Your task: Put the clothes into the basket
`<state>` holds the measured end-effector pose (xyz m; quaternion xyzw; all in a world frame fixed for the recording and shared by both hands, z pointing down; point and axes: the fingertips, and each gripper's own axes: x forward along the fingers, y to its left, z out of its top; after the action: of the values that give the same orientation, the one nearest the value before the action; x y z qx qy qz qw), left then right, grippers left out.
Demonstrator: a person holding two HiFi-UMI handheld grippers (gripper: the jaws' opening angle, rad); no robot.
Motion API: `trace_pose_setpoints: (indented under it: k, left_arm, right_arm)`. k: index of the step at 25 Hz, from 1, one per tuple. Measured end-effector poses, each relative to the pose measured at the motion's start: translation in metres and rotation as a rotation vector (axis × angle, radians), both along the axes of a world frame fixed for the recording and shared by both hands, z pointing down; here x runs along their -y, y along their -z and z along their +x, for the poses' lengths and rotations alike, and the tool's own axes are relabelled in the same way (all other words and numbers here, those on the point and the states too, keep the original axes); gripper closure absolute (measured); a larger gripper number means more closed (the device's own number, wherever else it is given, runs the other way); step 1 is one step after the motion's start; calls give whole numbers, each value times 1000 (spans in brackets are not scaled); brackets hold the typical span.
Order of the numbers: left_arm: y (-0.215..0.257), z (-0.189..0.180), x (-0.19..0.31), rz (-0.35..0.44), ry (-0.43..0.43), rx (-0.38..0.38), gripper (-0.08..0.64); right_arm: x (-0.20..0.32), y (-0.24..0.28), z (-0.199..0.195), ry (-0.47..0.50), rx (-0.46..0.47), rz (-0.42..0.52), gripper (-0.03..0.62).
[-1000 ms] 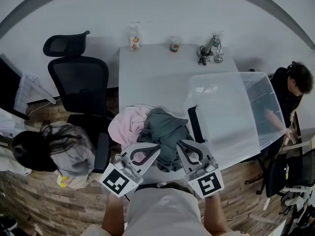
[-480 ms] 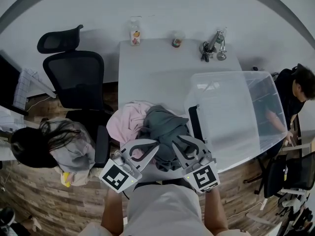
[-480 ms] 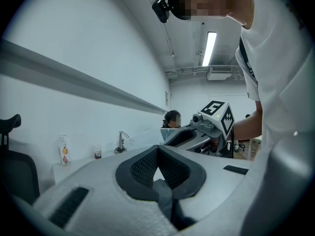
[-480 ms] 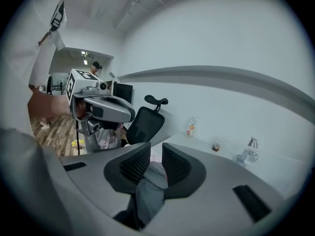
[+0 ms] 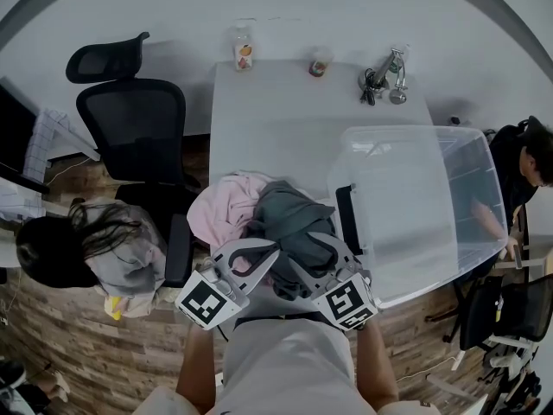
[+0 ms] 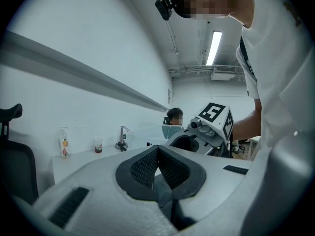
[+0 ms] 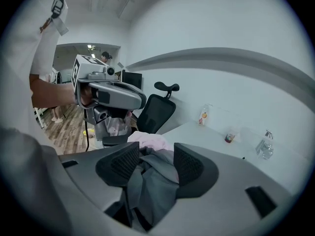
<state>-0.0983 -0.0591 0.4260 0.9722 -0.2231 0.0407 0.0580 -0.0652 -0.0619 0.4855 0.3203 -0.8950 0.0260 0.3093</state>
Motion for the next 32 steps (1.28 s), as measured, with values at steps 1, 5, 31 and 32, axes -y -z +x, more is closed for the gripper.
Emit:
trace_pose_setpoints:
  k: [1, 5, 31, 32]
  left_arm:
    - [-3, 0, 1, -1, -2, 2, 557]
    - [-15, -2, 4, -11, -11, 17, 557]
    - [-93, 7, 2, -101, -80, 90, 557]
    - [-94, 7, 2, -104, -81, 92, 557]
  right_arm:
    - [0, -4, -1, 6, -8, -9, 385]
    - [1, -19, -5, 13, -17, -51, 342]
    - [-5, -116, -5, 74, -165, -235, 17]
    - [-5, -122, -4, 75, -180, -240, 17]
